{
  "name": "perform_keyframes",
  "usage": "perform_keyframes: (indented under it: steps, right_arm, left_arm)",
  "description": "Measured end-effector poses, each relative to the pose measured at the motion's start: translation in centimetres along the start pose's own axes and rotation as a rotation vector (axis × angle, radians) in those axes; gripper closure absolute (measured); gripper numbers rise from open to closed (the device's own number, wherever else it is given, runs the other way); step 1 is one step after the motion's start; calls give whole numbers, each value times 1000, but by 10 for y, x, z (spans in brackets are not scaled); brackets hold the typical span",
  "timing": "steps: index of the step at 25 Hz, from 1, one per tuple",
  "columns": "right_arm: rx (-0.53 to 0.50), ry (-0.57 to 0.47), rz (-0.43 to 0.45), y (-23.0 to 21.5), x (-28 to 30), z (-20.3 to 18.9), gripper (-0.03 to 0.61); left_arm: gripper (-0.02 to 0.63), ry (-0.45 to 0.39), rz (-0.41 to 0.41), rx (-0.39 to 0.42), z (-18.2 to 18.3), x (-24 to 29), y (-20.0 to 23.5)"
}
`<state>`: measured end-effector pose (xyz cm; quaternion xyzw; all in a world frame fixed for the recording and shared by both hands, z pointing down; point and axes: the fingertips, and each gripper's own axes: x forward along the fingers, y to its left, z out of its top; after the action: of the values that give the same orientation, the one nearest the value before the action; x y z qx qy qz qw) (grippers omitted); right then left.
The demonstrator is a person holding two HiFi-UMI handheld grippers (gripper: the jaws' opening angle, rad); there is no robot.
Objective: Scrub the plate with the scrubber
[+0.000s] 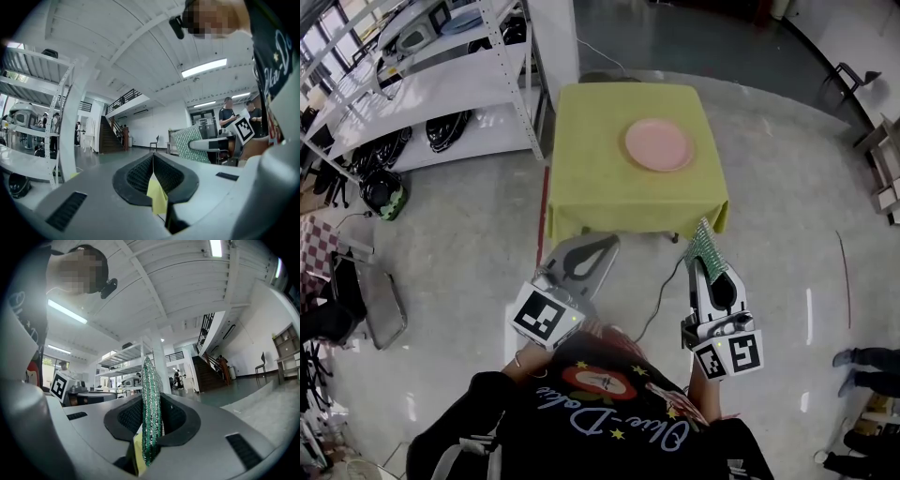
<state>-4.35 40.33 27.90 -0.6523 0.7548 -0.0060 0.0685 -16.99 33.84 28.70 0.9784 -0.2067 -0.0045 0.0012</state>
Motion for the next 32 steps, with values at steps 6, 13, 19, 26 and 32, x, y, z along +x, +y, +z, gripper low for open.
perform_keyframes:
  steps: [6, 13, 19, 26, 32]
  right_arm:
    - [15, 2, 3, -6, 1, -5, 515]
    - [11, 3, -29, -23, 18, -7, 514]
    - [-9, 8, -50, -51, 38, -6, 515]
    - [-24, 22, -73, -79, 77, -6, 515]
    - [-41, 41, -79, -97, 122, -6, 515]
  left_arm:
    - [611, 14, 3, 25, -4, 5, 1]
    - [611, 8, -27, 18, -7, 31, 19]
    - [611, -5, -55, 12, -7, 70, 34]
    - [611, 0, -87, 2, -9, 114, 67]
    - [611, 8, -88, -21, -14, 144, 107]
